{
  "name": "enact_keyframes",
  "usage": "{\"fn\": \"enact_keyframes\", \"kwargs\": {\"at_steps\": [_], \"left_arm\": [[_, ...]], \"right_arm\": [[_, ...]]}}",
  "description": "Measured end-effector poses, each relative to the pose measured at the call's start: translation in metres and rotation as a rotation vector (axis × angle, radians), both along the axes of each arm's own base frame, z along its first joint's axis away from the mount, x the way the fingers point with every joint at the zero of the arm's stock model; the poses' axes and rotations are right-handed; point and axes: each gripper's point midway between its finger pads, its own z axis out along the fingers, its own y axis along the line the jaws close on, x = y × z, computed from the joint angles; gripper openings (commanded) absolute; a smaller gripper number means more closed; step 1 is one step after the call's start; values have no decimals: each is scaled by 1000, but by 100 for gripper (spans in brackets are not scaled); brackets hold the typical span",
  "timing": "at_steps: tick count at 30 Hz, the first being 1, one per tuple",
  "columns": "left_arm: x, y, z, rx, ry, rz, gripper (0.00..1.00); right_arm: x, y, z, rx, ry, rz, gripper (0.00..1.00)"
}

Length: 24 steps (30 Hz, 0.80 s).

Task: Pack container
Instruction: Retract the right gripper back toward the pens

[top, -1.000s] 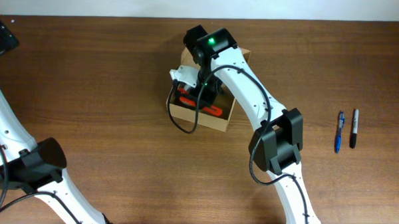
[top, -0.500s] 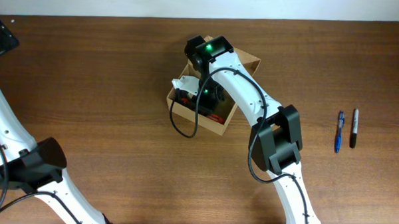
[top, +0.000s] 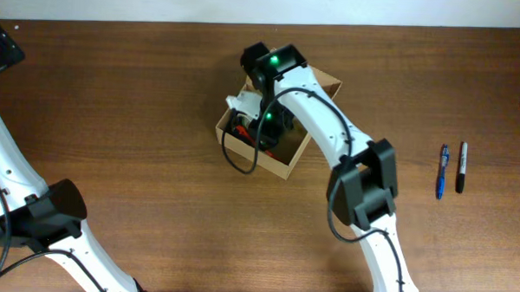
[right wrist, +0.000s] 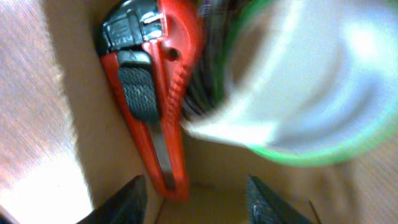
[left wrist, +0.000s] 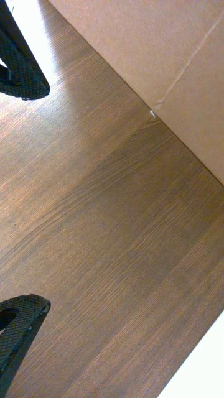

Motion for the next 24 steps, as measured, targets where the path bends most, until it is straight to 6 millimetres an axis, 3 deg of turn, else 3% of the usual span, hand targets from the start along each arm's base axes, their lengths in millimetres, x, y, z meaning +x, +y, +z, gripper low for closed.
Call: {"fn": "enact_keyframes", "kwargs": {"at_steps": [2,4,8,10,12,14,17,19,22,24], "left_arm": [[0,0,0,0,0,0,100],[0,0,0,0,0,0,100],[0,0,0,0,0,0,100],[0,0,0,0,0,0,100],[0,0,0,0,0,0,100],[0,0,0,0,0,0,100],[0,0,0,0,0,0,100],[0,0,0,0,0,0,100],[0,0,0,0,0,0,100],[0,0,0,0,0,0,100]], "right_arm": [[8,-4,27,0,-84,-34,59],[15,-11,67,10,-201,-82,60],[18,-39,171,49,-484,-206,62],[13,-66,227,72,-631,-302,68],[11,-96,259,89,-711,-403,72],[14,-149,285,84,-778,-577,72],[23,-243,291,37,-798,-869,71],[26,-298,274,15,-740,-1044,67],[19,-356,232,-30,-596,-1228,62],[17,-378,208,-51,-519,-1301,60]]}}
